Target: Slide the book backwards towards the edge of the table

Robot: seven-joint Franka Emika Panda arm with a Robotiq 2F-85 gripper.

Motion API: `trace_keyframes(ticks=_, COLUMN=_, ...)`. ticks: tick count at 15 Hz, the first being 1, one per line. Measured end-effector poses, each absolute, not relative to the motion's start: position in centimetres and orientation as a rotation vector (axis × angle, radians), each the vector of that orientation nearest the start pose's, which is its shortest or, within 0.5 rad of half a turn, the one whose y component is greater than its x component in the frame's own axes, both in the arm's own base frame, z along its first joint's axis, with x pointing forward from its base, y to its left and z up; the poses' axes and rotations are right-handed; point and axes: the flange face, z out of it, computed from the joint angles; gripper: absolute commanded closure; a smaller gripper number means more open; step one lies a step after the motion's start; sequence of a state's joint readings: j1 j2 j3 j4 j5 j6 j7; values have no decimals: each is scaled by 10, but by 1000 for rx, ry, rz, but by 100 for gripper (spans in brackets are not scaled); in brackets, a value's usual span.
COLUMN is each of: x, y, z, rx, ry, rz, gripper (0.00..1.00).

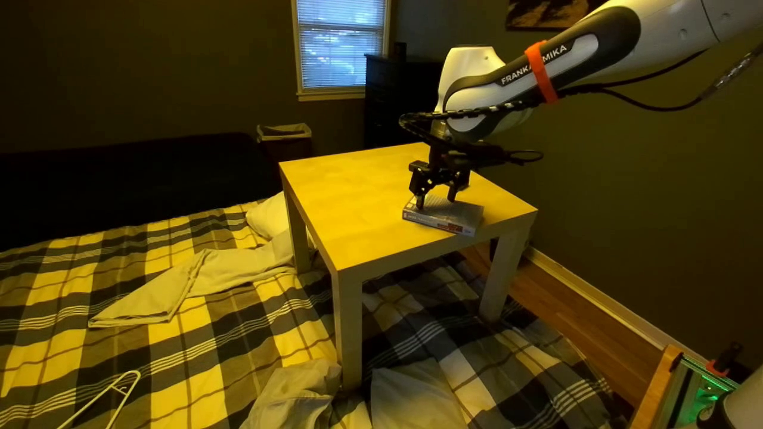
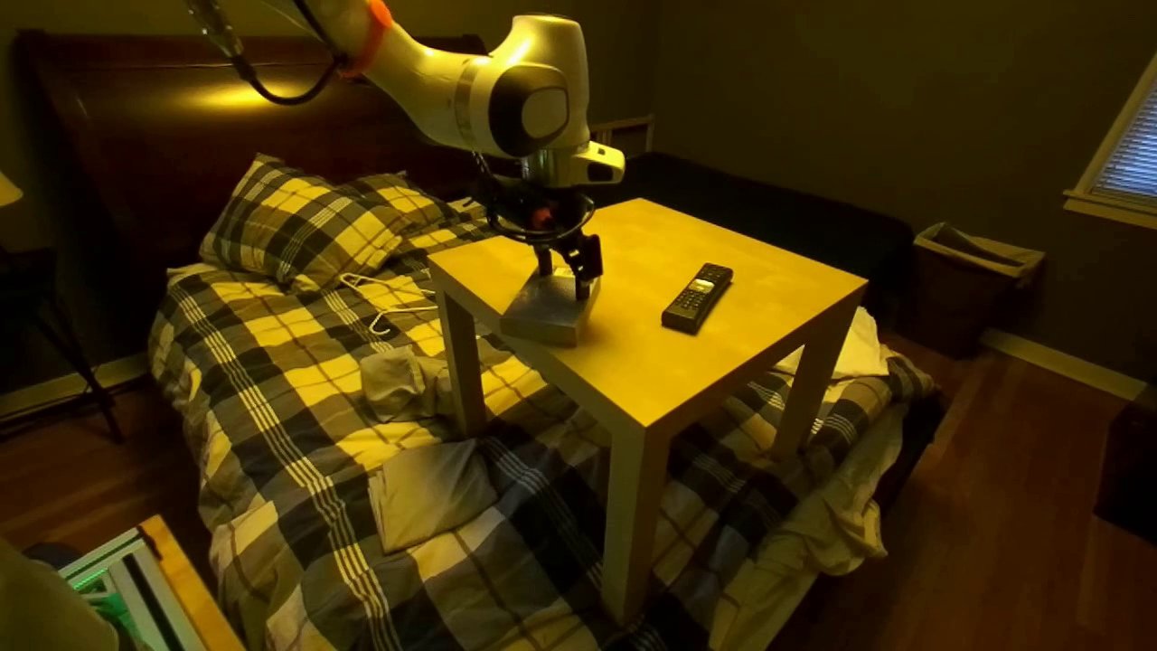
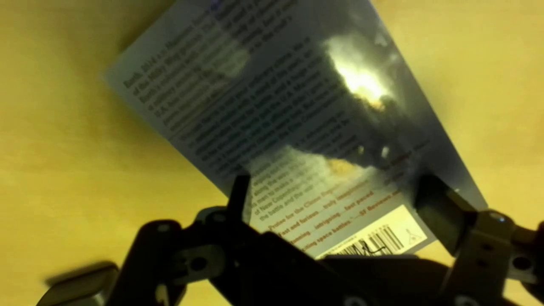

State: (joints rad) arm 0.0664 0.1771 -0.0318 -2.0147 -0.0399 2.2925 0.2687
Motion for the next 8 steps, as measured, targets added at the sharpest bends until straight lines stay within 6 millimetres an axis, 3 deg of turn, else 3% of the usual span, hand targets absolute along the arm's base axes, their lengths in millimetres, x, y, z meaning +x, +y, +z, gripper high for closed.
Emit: trace_keyframes(ticks=8, x=588, y=17, z=373, rx=-3155, ry=341, rz=-70, gripper=0)
